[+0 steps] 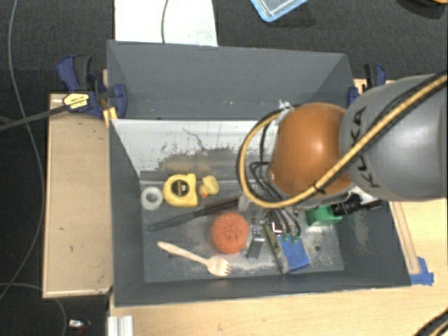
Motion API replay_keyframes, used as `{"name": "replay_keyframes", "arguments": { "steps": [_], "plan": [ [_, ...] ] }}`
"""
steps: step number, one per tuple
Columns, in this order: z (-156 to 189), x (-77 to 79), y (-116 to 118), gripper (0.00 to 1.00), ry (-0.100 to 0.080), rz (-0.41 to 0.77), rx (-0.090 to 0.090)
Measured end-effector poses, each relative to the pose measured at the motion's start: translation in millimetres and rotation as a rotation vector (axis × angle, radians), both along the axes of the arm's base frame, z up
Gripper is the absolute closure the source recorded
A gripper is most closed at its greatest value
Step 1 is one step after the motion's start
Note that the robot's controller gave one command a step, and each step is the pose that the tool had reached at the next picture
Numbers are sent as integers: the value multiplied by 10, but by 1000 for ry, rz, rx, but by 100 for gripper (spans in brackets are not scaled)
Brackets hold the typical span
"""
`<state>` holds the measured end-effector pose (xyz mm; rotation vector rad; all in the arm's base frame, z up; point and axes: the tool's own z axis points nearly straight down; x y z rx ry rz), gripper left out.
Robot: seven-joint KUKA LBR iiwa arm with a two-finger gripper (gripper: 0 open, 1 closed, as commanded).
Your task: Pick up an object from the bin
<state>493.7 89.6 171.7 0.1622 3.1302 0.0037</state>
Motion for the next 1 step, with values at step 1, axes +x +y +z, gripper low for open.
{"name": "replay_keyframes", "arguments": {
  "steps": [1],
  "plan": [
    [-755,31,-105,0,-10,-1,1]
  ]
}}
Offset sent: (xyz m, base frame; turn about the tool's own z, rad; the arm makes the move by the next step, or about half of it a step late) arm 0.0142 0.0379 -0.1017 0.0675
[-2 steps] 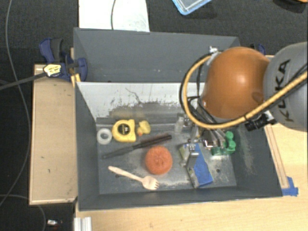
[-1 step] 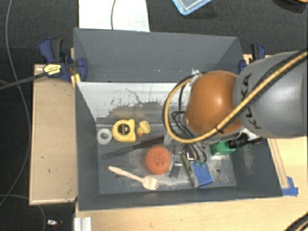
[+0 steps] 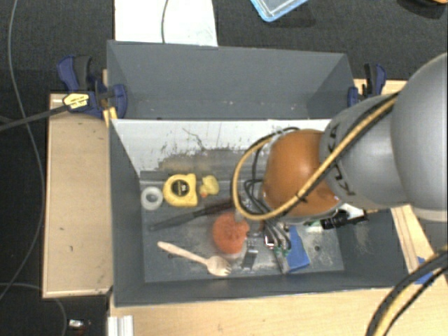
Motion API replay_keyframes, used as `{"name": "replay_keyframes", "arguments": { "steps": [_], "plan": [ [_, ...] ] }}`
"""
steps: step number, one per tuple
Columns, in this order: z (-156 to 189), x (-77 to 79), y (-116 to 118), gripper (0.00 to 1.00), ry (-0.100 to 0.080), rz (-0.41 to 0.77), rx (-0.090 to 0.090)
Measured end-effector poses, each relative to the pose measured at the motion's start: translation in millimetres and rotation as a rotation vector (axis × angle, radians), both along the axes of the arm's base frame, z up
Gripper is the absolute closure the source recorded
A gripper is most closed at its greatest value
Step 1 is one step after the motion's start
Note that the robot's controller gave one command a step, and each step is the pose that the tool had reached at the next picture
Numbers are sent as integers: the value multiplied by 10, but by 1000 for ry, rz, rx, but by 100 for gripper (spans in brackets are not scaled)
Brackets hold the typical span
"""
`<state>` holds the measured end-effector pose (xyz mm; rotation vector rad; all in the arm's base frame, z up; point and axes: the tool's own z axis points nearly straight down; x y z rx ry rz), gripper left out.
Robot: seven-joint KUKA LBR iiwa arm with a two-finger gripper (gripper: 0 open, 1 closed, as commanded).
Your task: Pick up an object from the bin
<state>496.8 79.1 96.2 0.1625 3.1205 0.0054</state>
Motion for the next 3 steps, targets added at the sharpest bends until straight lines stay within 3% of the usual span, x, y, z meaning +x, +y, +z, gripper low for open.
{"name": "replay_keyframes", "arguments": {
  "steps": [1,2,3],
  "plan": [
    [-230,146,482,100,-6,-69,3],
    [-228,146,482,100,-6,-71,4],
    [505,123,585,100,3,-74,2]
  ]
}}
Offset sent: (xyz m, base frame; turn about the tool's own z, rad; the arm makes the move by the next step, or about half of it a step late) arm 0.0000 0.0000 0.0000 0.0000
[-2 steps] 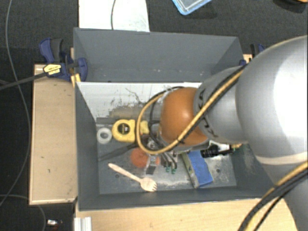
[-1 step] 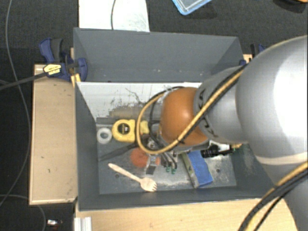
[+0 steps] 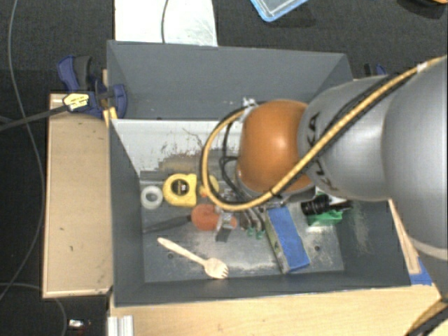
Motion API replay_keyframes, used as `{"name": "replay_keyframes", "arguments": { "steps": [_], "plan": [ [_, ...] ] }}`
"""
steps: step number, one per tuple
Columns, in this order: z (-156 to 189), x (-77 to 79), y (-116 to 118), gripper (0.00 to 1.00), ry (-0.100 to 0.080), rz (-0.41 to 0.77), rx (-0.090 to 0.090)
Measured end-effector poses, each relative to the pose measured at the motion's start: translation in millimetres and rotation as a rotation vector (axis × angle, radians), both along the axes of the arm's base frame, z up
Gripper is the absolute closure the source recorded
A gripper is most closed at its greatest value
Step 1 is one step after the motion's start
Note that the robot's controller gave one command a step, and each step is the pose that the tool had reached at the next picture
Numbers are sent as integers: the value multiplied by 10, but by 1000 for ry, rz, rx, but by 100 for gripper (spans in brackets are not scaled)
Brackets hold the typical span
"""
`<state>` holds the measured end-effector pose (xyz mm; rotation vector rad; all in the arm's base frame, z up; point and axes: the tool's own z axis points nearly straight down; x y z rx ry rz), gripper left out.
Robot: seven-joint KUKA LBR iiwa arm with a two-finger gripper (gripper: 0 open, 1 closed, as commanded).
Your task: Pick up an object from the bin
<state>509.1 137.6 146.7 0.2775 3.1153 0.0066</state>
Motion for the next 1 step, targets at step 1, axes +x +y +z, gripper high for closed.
{"name": "replay_keyframes", "arguments": {
  "steps": [1],
  "plan": [
    [751,-63,-34,100,6,44,-2]
  ]
}}
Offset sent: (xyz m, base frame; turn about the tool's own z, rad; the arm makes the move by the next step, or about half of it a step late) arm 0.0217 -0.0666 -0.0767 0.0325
